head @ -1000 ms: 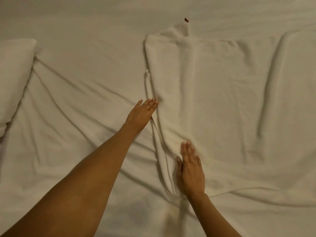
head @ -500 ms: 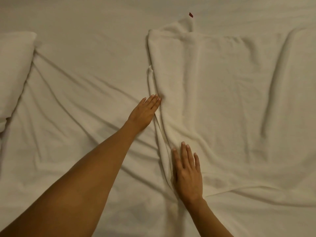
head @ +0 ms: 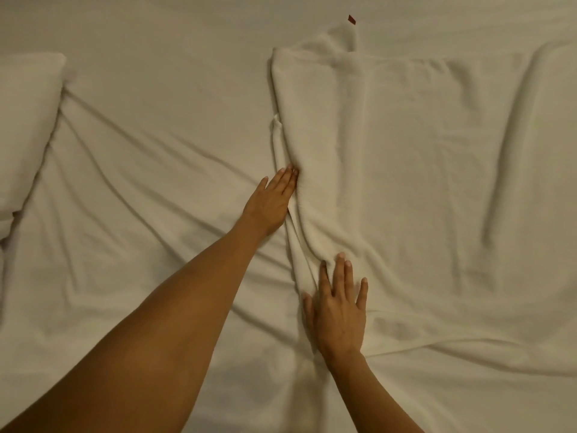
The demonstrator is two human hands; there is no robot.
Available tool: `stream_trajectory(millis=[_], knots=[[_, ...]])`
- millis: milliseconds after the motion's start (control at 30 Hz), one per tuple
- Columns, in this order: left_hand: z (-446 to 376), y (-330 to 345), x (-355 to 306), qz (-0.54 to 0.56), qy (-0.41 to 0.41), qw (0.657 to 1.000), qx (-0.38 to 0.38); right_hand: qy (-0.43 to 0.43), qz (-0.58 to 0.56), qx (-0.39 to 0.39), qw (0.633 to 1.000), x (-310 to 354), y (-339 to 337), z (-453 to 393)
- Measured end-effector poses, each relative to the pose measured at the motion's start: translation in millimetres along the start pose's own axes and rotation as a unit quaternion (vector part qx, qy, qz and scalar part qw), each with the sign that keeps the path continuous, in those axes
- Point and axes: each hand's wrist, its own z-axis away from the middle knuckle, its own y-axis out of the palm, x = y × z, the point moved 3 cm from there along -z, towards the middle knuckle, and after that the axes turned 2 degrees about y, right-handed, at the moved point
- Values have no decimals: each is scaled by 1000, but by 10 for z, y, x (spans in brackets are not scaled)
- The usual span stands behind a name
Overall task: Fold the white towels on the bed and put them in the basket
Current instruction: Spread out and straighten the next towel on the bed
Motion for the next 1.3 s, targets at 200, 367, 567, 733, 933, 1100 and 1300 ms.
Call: stream_trajectory(millis=[200, 367, 567, 733, 933, 1100, 1300], knots=[[-14, 99, -64, 24, -41, 998, 30, 66, -37, 10, 997, -129, 112, -70], [-39, 102, -72, 13, -50, 998, 27, 88, -79, 1, 993, -90, 110, -93], [-8, -28, -9, 50, -27, 998, -12, 56, -115, 20, 992, -99, 54, -20], [199, -288, 61, 0, -21, 999, -28, 3, -155, 6, 988, 8, -274, 132], [1041, -528, 450, -36, -66, 996, -55, -78, -187, 10, 979, 260, -616, 345], [1744, -577, 910, -56, -80, 992, -82, -149, -196, 46, 968, 615, -689, 449], [2145, -467, 1237, -85, -85, 992, -44, -181, -172, 78, 965, 976, -487, 586]])
